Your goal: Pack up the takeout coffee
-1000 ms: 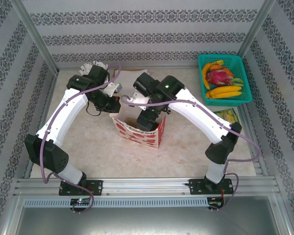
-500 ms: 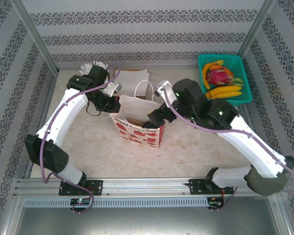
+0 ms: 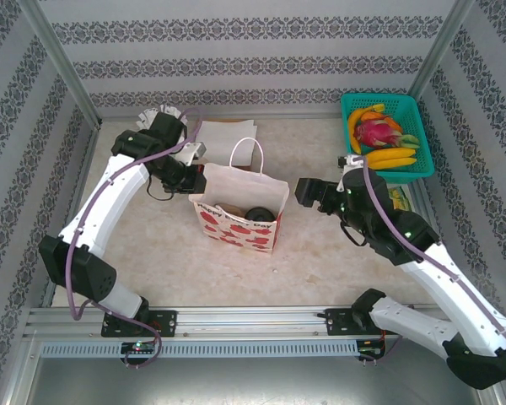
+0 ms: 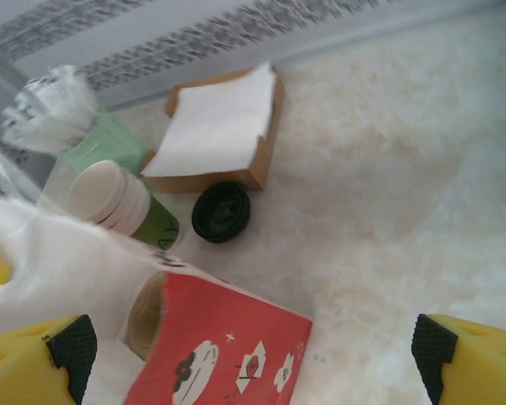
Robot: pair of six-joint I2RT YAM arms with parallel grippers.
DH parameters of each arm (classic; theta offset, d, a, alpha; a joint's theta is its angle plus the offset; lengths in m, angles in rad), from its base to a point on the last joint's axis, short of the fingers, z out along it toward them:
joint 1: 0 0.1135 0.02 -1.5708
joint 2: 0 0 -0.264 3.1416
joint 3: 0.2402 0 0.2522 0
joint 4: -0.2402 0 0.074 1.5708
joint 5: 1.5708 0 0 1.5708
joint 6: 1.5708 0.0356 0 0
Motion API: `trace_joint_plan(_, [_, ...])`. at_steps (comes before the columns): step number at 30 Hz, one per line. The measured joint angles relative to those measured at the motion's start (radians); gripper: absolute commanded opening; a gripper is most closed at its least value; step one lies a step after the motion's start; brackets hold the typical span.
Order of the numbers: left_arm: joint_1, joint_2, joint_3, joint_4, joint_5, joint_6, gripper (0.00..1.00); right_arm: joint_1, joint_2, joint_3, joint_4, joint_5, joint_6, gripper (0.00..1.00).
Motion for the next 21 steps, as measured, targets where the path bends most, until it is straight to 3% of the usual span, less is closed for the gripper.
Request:
trace_joint_plan(4, [0.0, -0.05, -0.027, 0.003, -0.033, -0.084, 0.0, -0.087, 0.053, -0.078, 0.036, -0.131, 0.097, 0.98])
trace_joint_plan(10, [0.0, -0.131, -0.068, 0.003, -0.109, -0.185, 0.0, -0.153, 0.173, -0.086, 0.15, -0.323, 0.106, 0.98])
trace_joint_plan(18, [0.027, -0.2, -0.141, -0.023, -0.197, -0.245, 0.05, -0.182, 0.303, -0.023, 0.21, -0.407, 0.077, 0.98])
trace_joint_plan(21, [0.053, -0.217, -0.158, -0.026, -0.181, -0.247, 0.04, -0.217, 0.351, 0.019, 0.238, -0.439, 0.071, 0.98])
